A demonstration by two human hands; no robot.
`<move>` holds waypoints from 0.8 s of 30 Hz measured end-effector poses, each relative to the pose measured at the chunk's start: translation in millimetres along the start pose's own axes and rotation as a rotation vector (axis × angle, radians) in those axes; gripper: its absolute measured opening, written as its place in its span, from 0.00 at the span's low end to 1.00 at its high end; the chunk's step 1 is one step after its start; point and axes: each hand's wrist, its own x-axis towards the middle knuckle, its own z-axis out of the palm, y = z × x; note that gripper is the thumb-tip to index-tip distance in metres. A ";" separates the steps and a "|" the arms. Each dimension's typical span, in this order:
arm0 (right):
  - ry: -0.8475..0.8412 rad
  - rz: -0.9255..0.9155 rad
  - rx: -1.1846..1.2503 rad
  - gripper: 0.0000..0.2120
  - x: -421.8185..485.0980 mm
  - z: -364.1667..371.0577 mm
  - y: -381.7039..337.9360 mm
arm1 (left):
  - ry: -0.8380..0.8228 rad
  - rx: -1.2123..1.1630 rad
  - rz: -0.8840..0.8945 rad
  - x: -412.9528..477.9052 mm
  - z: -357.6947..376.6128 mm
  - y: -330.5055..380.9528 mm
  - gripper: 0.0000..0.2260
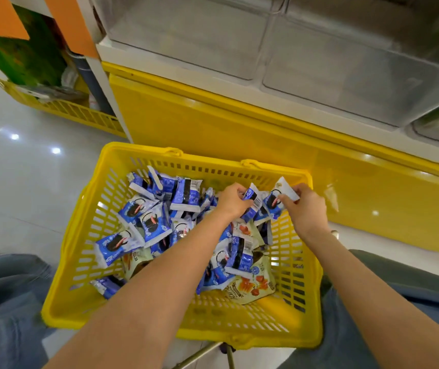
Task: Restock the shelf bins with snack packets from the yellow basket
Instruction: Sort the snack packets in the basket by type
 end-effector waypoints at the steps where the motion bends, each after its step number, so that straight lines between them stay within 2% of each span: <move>1: -0.029 -0.004 -0.050 0.15 2.1 0.2 -0.5 | 0.001 0.033 0.001 3.6 2.1 -1.0 0.17; 4: -0.093 -0.087 -0.181 0.19 1.8 3.6 -3.4 | 0.033 0.098 0.100 3.9 -2.9 -2.3 0.16; 6: -0.035 -0.208 -0.238 0.23 -8.2 9.8 -9.2 | 0.091 0.128 0.214 -5.8 -19.9 -5.9 0.15; 8: 0.022 -0.307 -0.132 0.22 -20.1 17.8 -16.7 | 0.193 0.182 0.324 -21.9 -47.5 -18.6 0.13; 10: -0.052 -0.324 0.042 0.16 -30.6 28.2 -22.7 | 0.323 0.254 0.373 -42.7 -80.9 -42.1 0.10; 12: -0.191 -0.286 0.071 0.13 -41.1 39.3 -24.0 | 0.432 0.314 0.325 -64.0 -111.4 -72.4 0.08; 14: -0.344 -0.246 0.001 0.16 -52.2 50.7 -18.0 | 0.465 0.369 0.185 -76.7 -132.0 -102.6 0.09; 16: -0.523 -0.199 -0.085 0.25 -63.4 57.6 -9.3 | 0.377 0.399 -0.023 -78.8 -140.6 -125.2 0.16; 18: -0.624 -0.203 -0.162 0.33 -71.9 59.1 -3.3 | 0.257 0.388 -0.163 -77.0 -140.3 -135.1 0.22; 21: -0.627 -0.218 -0.273 0.39 -80.0 57.7 0.6 | 0.280 0.391 -0.168 -72.1 -133.0 -136.6 0.26; 24: -0.557 -0.262 -0.410 0.36 -88.2 56.2 0.3 | 0.311 0.412 -0.136 -68.8 -126.7 -132.7 0.26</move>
